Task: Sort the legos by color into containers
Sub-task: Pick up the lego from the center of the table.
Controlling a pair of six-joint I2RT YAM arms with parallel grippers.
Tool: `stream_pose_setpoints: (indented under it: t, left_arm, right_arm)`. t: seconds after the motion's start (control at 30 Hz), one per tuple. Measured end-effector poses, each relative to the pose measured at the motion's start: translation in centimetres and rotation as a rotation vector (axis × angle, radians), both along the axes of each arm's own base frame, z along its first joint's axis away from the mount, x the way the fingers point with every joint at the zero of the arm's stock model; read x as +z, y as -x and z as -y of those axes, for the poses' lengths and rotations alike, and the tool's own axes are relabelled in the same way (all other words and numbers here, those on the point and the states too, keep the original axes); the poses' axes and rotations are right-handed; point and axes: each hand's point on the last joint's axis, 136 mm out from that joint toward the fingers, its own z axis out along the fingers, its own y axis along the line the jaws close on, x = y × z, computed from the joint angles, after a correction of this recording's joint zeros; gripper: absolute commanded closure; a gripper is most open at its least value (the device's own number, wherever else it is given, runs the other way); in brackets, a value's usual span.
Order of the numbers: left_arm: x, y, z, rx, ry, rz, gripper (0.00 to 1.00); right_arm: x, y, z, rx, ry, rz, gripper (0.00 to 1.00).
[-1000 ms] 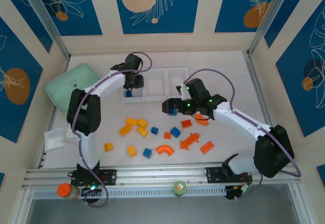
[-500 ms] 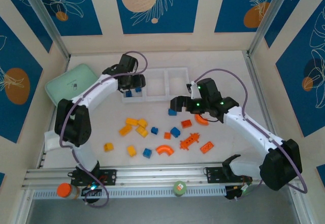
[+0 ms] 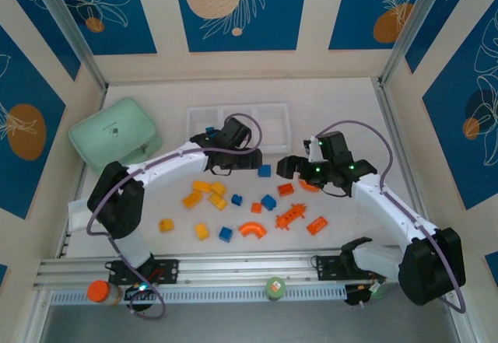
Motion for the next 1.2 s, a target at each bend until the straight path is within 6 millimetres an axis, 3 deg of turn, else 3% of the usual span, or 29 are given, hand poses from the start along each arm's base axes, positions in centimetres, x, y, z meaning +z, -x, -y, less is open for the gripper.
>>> stream_pose_setpoints:
  t: [0.27,0.6,0.93,1.2]
  left_arm:
    - [-3.9,0.5,2.8,0.027,-0.023,-0.048,0.19]
    - [-6.4,-0.8,5.1,0.037,-0.068,-0.049,0.19]
    - [-8.3,-1.3,5.0,0.041,-0.153,-0.045,0.29]
    - [-8.5,-1.3,4.2,0.045,-0.196,-0.033,0.46]
  right_arm:
    - [-1.1,-0.4,2.0,-0.068,-0.036,-0.04,0.01]
    - [-0.6,-0.9,2.1,-0.068,-0.072,-0.025,0.01]
    - [-0.4,-1.0,1.9,-0.06,-0.089,-0.02,0.01]
    - [-0.4,-0.9,1.7,-0.053,-0.099,-0.021,0.01]
